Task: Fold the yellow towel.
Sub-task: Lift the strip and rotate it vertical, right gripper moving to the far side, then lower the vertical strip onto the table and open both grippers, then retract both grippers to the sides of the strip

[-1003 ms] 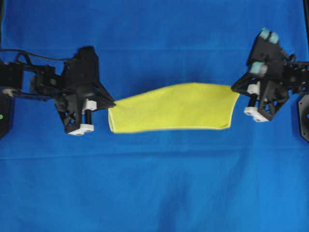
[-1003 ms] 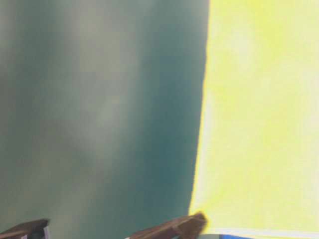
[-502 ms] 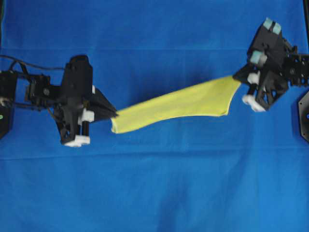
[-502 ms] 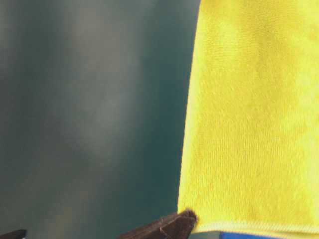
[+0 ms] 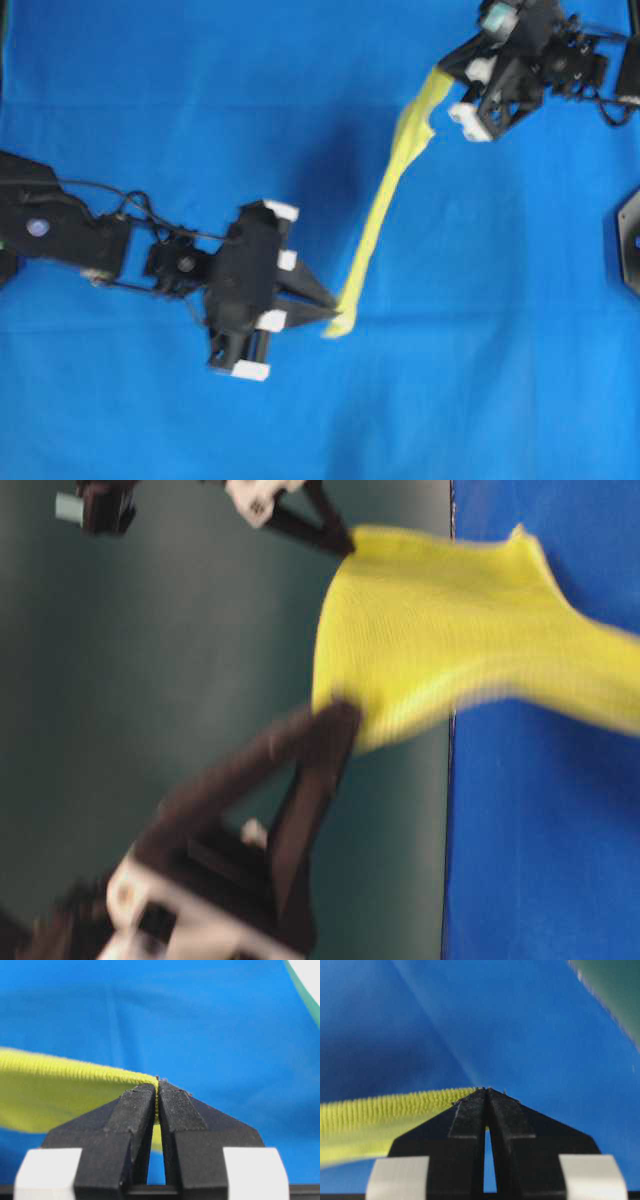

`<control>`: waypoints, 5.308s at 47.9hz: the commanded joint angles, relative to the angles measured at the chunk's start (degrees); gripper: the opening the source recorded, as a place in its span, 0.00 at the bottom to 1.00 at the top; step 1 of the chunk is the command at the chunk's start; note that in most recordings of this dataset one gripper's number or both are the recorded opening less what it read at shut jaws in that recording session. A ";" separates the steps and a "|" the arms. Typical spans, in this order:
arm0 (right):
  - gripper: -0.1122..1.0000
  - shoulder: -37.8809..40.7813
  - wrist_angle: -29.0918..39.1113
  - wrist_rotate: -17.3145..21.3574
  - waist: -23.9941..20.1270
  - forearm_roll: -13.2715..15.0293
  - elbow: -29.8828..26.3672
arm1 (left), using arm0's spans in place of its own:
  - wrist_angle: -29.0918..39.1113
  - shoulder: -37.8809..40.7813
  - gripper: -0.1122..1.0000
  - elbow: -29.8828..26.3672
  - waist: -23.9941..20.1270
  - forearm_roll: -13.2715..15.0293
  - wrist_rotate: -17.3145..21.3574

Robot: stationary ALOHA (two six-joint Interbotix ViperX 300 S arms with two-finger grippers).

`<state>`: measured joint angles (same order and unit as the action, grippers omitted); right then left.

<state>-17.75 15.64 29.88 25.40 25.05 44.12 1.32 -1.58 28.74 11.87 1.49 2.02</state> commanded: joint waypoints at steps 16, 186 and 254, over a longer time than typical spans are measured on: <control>0.11 9.14 -0.79 -1.41 2.29 3.69 -12.48 | 0.53 8.61 0.11 -11.07 3.34 -0.09 4.57; 0.69 -1.76 -8.79 2.81 -6.59 3.16 0.70 | -1.14 -7.12 0.81 14.24 1.23 0.00 2.11; 0.68 -14.50 -24.35 4.39 -8.79 3.34 14.41 | -19.95 -20.13 0.81 26.63 -13.45 0.09 -2.37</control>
<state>-32.17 -8.53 34.37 16.61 28.30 59.85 -18.37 -20.30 55.99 -1.23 1.58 -0.44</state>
